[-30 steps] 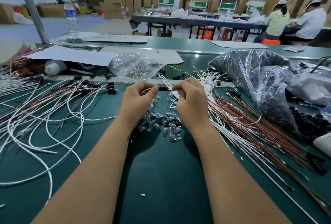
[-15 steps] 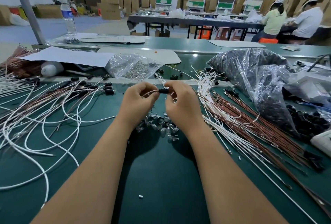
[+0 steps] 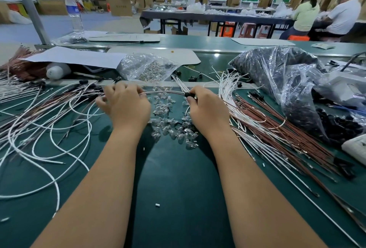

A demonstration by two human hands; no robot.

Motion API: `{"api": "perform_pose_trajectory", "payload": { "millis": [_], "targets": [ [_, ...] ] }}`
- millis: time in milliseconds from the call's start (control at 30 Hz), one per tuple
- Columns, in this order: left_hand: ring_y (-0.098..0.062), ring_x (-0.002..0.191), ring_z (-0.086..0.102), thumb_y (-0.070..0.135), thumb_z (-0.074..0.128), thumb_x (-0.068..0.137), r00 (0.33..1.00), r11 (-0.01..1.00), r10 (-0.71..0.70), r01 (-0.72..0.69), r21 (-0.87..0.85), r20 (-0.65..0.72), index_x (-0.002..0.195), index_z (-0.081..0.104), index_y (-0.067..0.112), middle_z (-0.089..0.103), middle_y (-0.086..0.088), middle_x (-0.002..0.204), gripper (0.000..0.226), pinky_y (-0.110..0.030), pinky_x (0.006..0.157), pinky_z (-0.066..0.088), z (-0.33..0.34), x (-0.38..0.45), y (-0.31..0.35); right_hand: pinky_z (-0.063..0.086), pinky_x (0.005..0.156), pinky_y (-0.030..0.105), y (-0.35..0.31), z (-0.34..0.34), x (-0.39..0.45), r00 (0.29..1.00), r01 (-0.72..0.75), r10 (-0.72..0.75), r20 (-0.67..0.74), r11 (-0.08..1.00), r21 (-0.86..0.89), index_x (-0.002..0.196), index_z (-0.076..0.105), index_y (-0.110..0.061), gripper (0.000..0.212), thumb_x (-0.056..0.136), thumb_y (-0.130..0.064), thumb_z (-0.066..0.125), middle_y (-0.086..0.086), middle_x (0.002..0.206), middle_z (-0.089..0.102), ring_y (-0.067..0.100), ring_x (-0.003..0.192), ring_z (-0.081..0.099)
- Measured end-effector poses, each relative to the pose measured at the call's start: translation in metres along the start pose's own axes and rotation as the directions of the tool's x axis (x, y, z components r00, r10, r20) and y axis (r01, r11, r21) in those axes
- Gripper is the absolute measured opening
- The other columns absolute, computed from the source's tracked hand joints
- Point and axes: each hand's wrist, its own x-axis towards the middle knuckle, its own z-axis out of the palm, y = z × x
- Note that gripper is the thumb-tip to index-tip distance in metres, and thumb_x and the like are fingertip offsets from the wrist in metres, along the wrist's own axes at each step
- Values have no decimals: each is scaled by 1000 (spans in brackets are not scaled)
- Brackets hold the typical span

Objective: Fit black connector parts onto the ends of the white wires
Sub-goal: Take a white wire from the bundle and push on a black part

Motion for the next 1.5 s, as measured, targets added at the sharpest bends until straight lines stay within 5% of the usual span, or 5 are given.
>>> {"api": "perform_pose_trajectory", "payload": {
  "millis": [200,433,767,1100,1500],
  "targets": [
    [-27,122,28,16,50,79,992,987,-54,36,156,117,106,62,23,50,-6,124,31,-52,100,21,-5,0,-2,29,50,23,4,-2,1,1000,-15,14,24,999,33,104,58,-12,11,98,-19,51,2,91,65,17,72,52],
    [-25,106,56,6,58,87,830,793,550,-483,-373,95,114,68,15,70,-2,108,30,-34,92,41,-6,-14,29,44,69,37,-8,2,-1,990,34,-57,126,983,178,106,59,-13,14,97,-20,51,5,99,64,24,87,56],
    [-24,75,59,17,50,96,857,890,413,-308,-337,307,91,63,17,65,-4,82,14,-34,64,45,1,-10,25,45,71,37,-6,3,0,983,34,-63,173,985,168,102,61,-11,14,97,-20,52,6,95,66,26,87,58],
    [-3,53,52,7,62,90,901,745,378,-161,-648,211,85,67,11,64,-1,66,9,-16,52,39,-1,-14,22,44,71,24,-9,1,1,997,-66,43,64,901,429,108,64,-14,18,90,-17,64,-1,86,64,14,76,58],
    [-12,60,53,12,64,89,895,737,376,-131,-663,241,86,67,11,65,-4,69,5,-26,60,41,2,-14,19,54,78,47,-5,-4,6,964,-252,244,107,710,657,88,67,-10,7,90,-7,61,5,77,66,31,79,65]
  ]
}}
